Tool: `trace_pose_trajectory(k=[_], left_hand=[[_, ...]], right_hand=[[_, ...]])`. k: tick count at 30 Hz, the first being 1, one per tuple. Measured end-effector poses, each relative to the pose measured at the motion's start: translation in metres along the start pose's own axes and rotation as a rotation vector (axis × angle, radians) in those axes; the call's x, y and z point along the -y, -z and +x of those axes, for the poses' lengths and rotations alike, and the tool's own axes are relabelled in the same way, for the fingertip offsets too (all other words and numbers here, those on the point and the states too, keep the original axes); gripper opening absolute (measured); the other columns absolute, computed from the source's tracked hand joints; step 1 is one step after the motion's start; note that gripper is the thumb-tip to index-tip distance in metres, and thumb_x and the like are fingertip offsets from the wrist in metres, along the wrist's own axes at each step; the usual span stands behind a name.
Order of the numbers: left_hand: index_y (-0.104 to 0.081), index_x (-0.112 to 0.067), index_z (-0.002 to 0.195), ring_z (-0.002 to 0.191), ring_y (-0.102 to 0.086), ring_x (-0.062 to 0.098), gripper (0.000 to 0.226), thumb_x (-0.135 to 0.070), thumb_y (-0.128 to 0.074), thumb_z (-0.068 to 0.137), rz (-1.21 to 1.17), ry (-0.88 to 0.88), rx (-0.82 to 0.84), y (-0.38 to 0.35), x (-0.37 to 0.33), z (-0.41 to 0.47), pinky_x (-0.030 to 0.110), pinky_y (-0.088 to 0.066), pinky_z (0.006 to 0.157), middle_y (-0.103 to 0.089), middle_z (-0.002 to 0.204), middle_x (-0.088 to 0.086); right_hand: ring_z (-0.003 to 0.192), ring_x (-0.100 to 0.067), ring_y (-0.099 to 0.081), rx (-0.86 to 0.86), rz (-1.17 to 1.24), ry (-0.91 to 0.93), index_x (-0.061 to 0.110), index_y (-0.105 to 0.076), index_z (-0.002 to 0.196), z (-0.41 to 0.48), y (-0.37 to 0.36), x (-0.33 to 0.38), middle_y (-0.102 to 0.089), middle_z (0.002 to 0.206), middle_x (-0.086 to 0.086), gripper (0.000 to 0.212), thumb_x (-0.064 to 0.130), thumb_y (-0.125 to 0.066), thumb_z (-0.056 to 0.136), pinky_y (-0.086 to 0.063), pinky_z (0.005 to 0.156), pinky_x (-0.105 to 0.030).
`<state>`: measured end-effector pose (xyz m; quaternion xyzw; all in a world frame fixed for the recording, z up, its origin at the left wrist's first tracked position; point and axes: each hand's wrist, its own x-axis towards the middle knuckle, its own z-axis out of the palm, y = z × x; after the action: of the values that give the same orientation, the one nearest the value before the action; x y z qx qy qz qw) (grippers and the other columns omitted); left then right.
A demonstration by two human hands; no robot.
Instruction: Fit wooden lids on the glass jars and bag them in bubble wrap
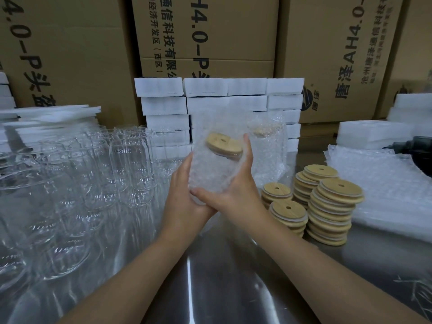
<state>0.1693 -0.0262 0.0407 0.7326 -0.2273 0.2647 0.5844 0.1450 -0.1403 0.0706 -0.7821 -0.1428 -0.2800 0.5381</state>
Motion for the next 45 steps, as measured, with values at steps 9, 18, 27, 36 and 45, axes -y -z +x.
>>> trace_pose_trajectory(k=[9,18,27,36,45], left_hand=[[-0.032,-0.022,0.150,0.131,-0.042,0.002,0.106,-0.039,-0.089,0.062,0.225,-0.107,0.069,0.004,-0.013,-0.001,0.031,-0.039,0.107,-0.046,0.140,-0.009],[0.004,-0.015,0.155,0.129,-0.044,0.026,0.104,-0.056,-0.062,0.085,0.934,-0.057,0.557,-0.003,-0.004,-0.010,0.034,-0.036,0.098,-0.045,0.144,0.006],[-0.059,-0.028,0.128,0.113,-0.058,0.019,0.042,-0.048,-0.054,0.091,0.829,-0.182,0.660,0.001,-0.009,-0.010,0.030,-0.044,0.089,-0.067,0.117,-0.004],[-0.064,-0.016,0.112,0.106,-0.057,0.023,0.035,-0.043,-0.057,0.091,0.769,-0.188,0.746,0.001,-0.013,-0.012,0.035,-0.047,0.084,-0.065,0.112,0.001],[-0.065,-0.017,0.110,0.104,-0.054,0.024,0.028,-0.036,-0.055,0.092,0.713,-0.261,0.773,0.000,-0.012,-0.014,0.040,-0.049,0.083,-0.063,0.112,0.003]], right_hand=[[0.116,-0.012,-0.055,-0.102,-0.069,0.089,0.055,-0.005,0.134,0.002,0.012,0.005,-0.043,0.138,0.011,0.111,0.060,-0.078,0.052,-0.051,0.092,-0.045],[0.078,-0.004,-0.044,-0.306,-0.305,0.041,0.030,-0.023,0.115,0.058,0.036,-0.005,-0.032,0.123,0.002,0.074,0.035,-0.082,0.070,-0.037,0.058,-0.005],[0.075,-0.005,-0.037,-0.107,-0.448,0.028,0.017,-0.025,0.101,0.096,0.017,-0.044,-0.031,0.107,-0.001,0.072,0.035,-0.086,0.066,-0.034,0.056,-0.010],[0.142,-0.034,-0.019,-0.078,-0.742,-0.010,0.005,-0.027,0.143,0.112,0.002,-0.047,-0.002,0.157,-0.017,0.052,-0.002,-0.042,0.093,-0.023,0.111,-0.037],[0.138,-0.033,-0.030,0.026,-0.774,0.461,0.009,-0.037,0.142,0.136,-0.086,0.007,-0.027,0.154,-0.012,0.068,0.003,-0.052,0.077,-0.017,0.114,-0.046]])
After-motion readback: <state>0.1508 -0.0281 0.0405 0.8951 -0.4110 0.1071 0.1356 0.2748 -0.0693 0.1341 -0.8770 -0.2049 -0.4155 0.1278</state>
